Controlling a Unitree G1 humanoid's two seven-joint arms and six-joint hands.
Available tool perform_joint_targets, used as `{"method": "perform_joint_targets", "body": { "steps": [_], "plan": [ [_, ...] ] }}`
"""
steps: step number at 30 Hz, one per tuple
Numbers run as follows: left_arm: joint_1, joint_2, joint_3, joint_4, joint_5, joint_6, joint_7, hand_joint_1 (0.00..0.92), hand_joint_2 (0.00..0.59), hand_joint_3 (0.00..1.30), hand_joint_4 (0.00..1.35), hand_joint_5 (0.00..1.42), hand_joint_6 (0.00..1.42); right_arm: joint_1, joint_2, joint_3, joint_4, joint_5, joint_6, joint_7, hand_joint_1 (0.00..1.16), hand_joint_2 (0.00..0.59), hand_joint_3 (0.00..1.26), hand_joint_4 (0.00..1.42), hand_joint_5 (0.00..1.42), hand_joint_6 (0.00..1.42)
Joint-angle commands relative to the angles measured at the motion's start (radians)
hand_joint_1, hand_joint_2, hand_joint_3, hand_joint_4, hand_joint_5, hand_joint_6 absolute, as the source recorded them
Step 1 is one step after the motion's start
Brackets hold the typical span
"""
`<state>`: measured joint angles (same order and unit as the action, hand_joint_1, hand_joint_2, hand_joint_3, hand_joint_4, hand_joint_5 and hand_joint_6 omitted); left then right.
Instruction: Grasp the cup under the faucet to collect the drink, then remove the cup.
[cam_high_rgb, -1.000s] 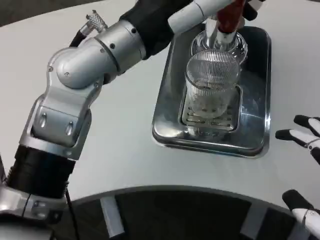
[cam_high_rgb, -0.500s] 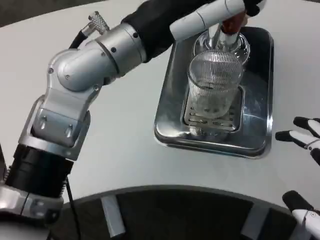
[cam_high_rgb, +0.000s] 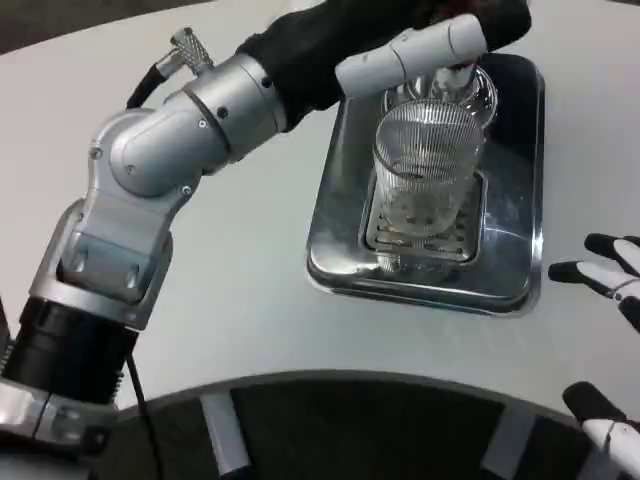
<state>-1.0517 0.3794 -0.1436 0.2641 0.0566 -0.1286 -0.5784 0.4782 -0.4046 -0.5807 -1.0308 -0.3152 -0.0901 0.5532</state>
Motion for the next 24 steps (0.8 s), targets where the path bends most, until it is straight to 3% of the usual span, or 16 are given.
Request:
{"method": "perform_joint_targets", "body": {
  "steps": [1,16,24],
  "plan": [
    [0.046,0.027,-0.040,0.011,0.064,-0.009,-0.016,0.000,0.018,0.09,0.00,0.04,0.12,0.016,0.002,0.001,-0.016,0.017,-0.008,-0.004,0.37,0.446,0.16,0.03,0.00,0.00],
    [0.038,0.058,-0.083,0.032,0.158,-0.080,-0.009,0.000,0.015,0.06,0.00,0.00,0.10,0.007,0.013,0.022,-0.016,0.016,0.019,-0.007,0.37,0.446,0.14,0.01,0.00,0.00],
    [0.029,0.076,-0.103,0.047,0.200,-0.116,-0.004,0.000,0.015,0.05,0.00,0.00,0.08,-0.038,0.013,0.085,-0.016,0.036,0.145,-0.002,0.37,0.423,0.07,0.00,0.00,0.00]
  ]
}}
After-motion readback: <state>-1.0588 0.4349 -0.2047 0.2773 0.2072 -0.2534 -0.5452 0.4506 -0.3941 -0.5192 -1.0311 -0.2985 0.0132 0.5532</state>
